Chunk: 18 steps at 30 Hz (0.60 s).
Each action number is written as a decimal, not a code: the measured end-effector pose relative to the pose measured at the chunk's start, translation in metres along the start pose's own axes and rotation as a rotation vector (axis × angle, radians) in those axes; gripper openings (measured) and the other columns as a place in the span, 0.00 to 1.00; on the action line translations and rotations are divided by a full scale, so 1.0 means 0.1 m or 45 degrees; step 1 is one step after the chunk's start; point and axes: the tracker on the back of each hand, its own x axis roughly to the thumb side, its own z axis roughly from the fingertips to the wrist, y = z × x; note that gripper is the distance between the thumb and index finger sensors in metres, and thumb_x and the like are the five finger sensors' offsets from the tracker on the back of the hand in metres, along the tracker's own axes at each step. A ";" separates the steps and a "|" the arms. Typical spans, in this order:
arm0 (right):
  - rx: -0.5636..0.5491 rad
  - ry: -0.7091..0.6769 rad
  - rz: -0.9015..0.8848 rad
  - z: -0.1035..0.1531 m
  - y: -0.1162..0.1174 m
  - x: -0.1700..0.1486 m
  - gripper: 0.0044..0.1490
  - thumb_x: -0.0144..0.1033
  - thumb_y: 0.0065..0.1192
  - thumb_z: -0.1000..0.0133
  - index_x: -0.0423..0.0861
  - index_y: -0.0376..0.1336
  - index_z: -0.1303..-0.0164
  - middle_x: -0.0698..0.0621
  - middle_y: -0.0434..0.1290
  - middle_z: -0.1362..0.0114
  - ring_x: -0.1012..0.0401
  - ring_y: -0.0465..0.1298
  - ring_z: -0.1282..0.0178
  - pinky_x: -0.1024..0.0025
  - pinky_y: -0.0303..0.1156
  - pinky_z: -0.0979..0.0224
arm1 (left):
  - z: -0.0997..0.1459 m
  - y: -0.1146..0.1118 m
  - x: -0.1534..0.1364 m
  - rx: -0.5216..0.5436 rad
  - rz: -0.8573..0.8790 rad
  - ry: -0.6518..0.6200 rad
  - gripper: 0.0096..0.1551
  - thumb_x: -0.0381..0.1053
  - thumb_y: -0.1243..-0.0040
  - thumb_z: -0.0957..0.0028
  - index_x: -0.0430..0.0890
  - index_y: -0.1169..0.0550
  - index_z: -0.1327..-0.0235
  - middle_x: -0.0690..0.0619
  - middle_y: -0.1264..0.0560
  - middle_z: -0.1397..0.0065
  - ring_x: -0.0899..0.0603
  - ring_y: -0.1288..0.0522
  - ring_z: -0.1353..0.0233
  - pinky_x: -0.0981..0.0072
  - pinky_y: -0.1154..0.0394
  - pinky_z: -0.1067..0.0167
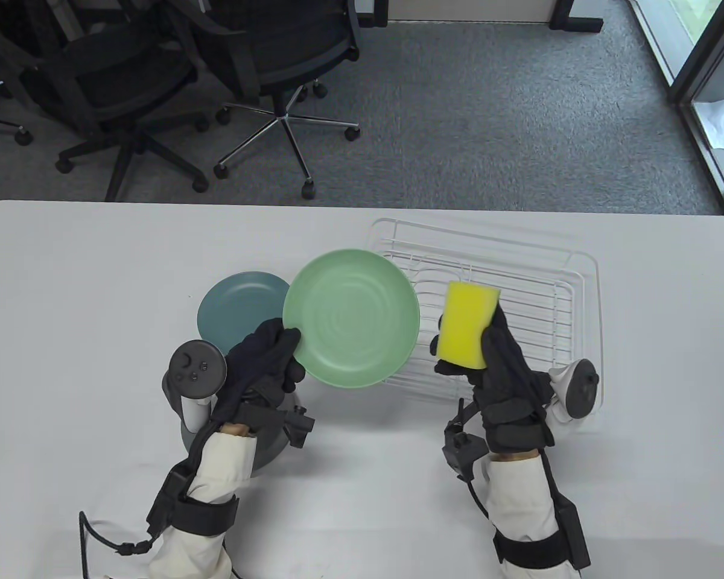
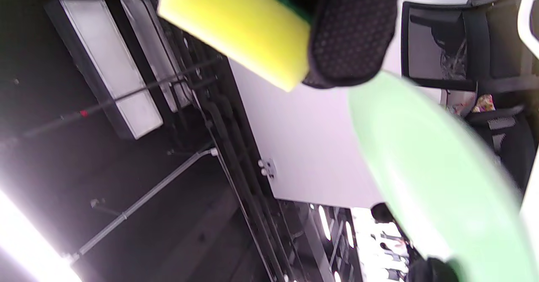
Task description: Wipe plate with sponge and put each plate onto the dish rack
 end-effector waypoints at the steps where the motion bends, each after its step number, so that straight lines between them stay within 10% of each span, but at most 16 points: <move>1: -0.017 -0.009 -0.007 0.00 -0.07 0.01 0.42 0.46 0.40 0.26 0.34 0.37 0.11 0.27 0.62 0.24 0.43 0.73 0.35 0.61 0.76 0.36 | -0.05 0.02 0.06 -0.008 -0.154 -0.006 0.23 0.44 0.41 0.42 0.27 0.19 0.48 0.39 0.16 0.60 0.52 0.13 0.69 0.84 0.14 0.78; 18: -0.093 -0.052 -0.153 0.05 -0.34 0.06 0.43 0.48 0.40 0.26 0.36 0.36 0.11 0.28 0.62 0.23 0.44 0.72 0.34 0.61 0.76 0.35 | -0.73 -1.05 0.91 -0.160 -1.303 -0.337 0.21 0.43 0.44 0.39 0.37 0.25 0.37 0.39 0.19 0.43 0.43 0.12 0.53 0.71 0.09 0.60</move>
